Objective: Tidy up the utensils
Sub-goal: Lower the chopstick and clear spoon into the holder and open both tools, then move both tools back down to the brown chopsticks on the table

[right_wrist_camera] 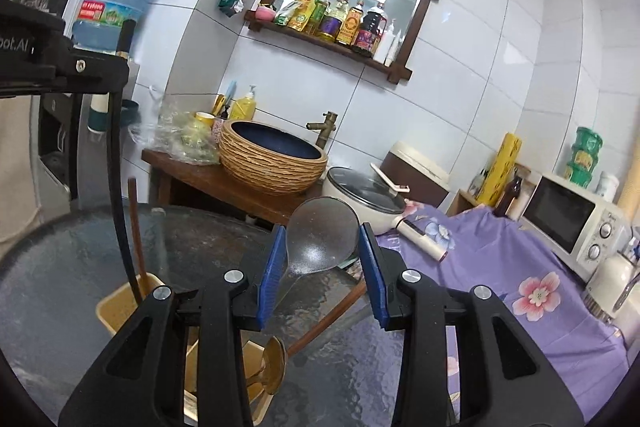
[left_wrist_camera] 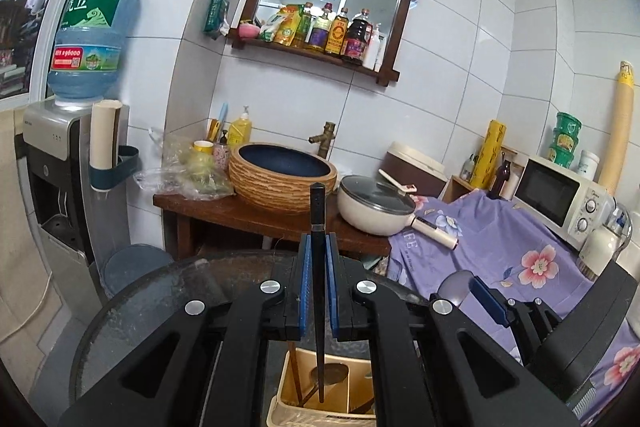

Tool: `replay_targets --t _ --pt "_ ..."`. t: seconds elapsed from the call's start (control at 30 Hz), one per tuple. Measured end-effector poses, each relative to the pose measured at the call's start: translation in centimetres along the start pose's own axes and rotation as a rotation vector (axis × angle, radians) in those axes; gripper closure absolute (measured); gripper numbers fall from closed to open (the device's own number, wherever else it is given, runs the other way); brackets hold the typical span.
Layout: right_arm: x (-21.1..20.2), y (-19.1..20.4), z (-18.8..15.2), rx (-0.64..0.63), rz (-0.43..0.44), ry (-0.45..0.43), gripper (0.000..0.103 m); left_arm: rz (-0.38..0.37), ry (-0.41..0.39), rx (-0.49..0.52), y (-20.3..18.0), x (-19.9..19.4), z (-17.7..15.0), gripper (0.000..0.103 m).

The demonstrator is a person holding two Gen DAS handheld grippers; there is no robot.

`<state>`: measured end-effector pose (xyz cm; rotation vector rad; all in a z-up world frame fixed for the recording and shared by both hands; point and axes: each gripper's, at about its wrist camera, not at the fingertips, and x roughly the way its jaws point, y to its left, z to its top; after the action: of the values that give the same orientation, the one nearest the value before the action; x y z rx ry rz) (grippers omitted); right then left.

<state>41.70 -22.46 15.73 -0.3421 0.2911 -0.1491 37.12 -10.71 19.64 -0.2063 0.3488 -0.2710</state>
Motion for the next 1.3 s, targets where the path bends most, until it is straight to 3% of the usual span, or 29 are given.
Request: replay_targets --t 0.8,0.87,0.9,0.93,1.13,1.23,1.3 --pt "0.1 3.0 -6.4 -0.062 0.099 0.066 0.065 -0.013 0.156 0.030 1.5 2.7 -7.1 0.096" --pt "-0.2 2.7 -6.4 -0.054 0.111 0.057 0.061 -0.023 0.158 0.021 1.8 2.5 -7.2 0.095" --pt "-0.4 2.6 -6.4 -0.054 0.115 0.050 0.043 -0.027 0.151 0.018 1.9 2.3 -7.2 0.088" --pt "-0.9 2.5 -6.4 -0.057 0.110 0.026 0.034 -0.027 0.142 0.018 1.8 2.0 -7.1 0.084" --pt "-3.2 1.9 -6.6 -0.063 0.103 -0.046 0.034 -0.035 0.063 0.066 1.6 -1.2 -6.5 0.063" --pt "-4.7 1.2 -7.1 -0.036 0.136 -0.047 0.034 -0.024 0.036 0.058 2.2 -2.9 -6.8 0.046" --pt "-5.5 0.8 -7.6 -0.008 0.157 -0.042 0.034 0.001 0.058 0.058 2.7 -3.8 -7.4 0.036"
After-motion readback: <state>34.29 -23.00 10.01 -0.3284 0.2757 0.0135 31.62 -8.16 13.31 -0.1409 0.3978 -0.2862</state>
